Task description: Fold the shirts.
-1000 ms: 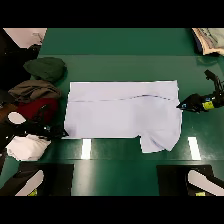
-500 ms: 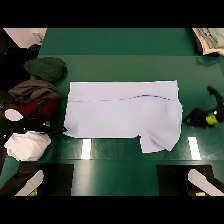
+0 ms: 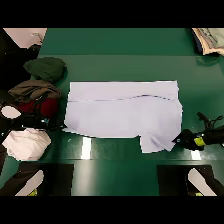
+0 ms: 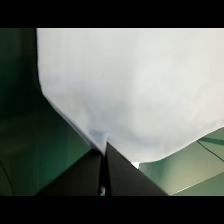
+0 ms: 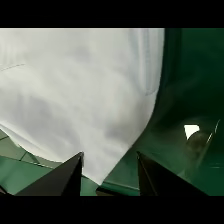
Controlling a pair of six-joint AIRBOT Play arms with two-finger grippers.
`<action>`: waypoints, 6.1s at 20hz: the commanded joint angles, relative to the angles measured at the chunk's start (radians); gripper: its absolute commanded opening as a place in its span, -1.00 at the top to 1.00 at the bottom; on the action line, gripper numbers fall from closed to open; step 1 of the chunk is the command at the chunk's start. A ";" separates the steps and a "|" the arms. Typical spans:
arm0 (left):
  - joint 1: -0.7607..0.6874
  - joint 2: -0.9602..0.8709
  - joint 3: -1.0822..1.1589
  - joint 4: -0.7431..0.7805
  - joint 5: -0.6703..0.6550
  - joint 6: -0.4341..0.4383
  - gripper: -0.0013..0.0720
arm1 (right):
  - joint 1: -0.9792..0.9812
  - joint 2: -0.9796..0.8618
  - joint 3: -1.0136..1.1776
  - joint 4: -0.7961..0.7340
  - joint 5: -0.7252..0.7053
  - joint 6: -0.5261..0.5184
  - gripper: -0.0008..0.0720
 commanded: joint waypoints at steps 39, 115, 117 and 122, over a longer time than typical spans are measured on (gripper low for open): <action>-0.112 -0.212 0.191 -0.081 0.280 -0.077 0.79 | 0.094 -0.322 0.562 0.201 -0.236 -0.056 0.94; -0.394 -0.563 1.128 0.255 -0.065 -0.183 0.90 | 1.040 -0.626 1.348 0.229 0.010 -0.057 0.94; -0.293 -0.471 1.128 0.266 -0.079 -0.183 0.90 | 1.172 -0.711 1.348 0.228 -0.132 -0.060 0.90; -0.115 -0.322 1.128 0.271 -0.146 -0.182 0.90 | 1.366 -0.830 1.410 0.190 -0.375 -0.085 -0.49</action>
